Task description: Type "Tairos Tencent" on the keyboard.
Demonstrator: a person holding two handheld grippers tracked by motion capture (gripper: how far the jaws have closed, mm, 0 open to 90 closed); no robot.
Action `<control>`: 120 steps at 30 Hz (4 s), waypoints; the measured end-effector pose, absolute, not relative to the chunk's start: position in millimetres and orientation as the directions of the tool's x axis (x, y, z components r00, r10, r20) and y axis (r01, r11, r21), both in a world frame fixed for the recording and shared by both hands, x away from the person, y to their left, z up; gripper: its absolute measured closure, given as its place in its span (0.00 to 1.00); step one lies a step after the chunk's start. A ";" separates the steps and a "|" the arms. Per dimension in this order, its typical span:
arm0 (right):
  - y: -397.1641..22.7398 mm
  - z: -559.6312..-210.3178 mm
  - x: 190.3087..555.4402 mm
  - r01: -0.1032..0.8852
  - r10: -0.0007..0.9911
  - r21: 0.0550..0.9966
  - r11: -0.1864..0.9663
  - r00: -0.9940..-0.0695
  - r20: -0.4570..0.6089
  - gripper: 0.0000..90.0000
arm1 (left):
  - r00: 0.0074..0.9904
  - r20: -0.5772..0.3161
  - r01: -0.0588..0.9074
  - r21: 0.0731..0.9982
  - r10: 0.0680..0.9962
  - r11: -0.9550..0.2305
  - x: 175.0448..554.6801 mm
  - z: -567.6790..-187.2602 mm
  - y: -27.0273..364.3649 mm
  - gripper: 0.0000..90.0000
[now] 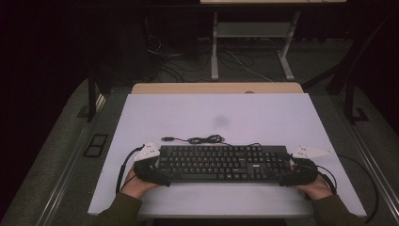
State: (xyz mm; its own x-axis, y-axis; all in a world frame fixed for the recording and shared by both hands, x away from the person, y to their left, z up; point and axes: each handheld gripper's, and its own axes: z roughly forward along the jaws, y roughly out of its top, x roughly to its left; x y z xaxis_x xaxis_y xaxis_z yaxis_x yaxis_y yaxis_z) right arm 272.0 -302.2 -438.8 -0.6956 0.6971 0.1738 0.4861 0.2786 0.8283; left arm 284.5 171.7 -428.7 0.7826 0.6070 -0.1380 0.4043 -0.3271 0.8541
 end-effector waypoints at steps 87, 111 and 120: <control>-244.7 -422.7 301.0 0.456 0.604 0.846 0.276 -0.767 0.217 0.13 | 0.804 -0.159 0.385 0.874 0.574 -0.297 306.0 -421.1 138.3 0.00; -228.3 -419.5 312.3 0.450 0.561 0.843 0.294 -0.796 0.229 0.17 | 0.811 -0.160 0.376 0.879 0.562 -0.292 320.2 -414.2 121.6 0.00; -219.7 -420.3 313.1 0.436 0.534 0.838 0.327 -0.817 0.216 0.28 | 0.814 -0.159 0.368 0.885 0.558 -0.284 323.0 -413.0 111.9 0.00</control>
State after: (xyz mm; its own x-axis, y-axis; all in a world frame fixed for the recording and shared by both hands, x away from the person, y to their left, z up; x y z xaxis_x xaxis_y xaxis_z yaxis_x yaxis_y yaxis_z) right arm 313.1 -219.7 -420.3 -0.8170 0.5345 0.2164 0.4362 0.3273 0.8382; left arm 323.0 111.9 -413.0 0.8145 0.5579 -0.1593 0.3680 -0.2845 0.8852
